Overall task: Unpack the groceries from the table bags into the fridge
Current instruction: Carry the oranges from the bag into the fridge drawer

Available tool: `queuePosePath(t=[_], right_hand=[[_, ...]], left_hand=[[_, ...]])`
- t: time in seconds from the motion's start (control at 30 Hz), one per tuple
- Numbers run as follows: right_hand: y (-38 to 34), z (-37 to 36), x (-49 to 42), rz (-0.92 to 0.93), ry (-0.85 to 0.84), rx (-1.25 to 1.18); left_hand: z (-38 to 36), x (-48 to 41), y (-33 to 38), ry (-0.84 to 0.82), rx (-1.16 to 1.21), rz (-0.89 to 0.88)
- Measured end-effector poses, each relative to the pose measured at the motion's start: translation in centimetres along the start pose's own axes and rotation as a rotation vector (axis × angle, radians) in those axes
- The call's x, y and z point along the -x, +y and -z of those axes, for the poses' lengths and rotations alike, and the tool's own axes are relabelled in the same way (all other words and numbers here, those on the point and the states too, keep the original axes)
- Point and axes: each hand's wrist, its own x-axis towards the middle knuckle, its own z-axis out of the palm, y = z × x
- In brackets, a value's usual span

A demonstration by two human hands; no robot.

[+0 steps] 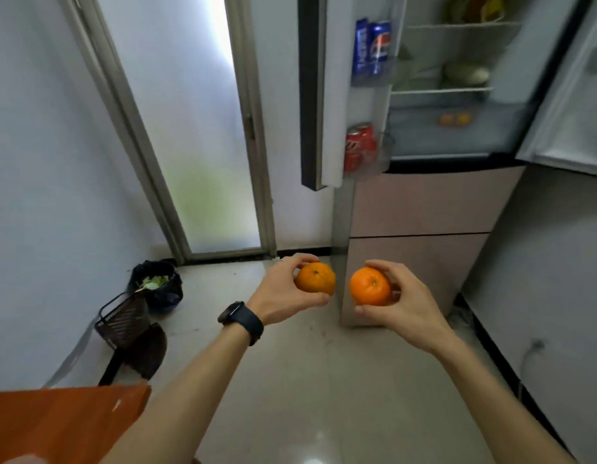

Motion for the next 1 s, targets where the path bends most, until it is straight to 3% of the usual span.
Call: queuePosePath(t=[0.3, 0.67, 1.0], right_hand=[[4.8, 14.6, -5.7, -0.011, 0.281, -0.033], [9.4, 28.7, -23.0, 0.076, 0.461, -0.011], [11.7, 39.5, -39.5, 0.089, 0.539, 0.218]], left_hand=[[-6.9, -14.6, 10.7, -0.07, -0.045, -0.238], [-8.5, -36.5, 21.3, 0.126, 0.026, -0.444], [-9.0, -54.4, 29.8, 0.203, 0.027, -0.506]])
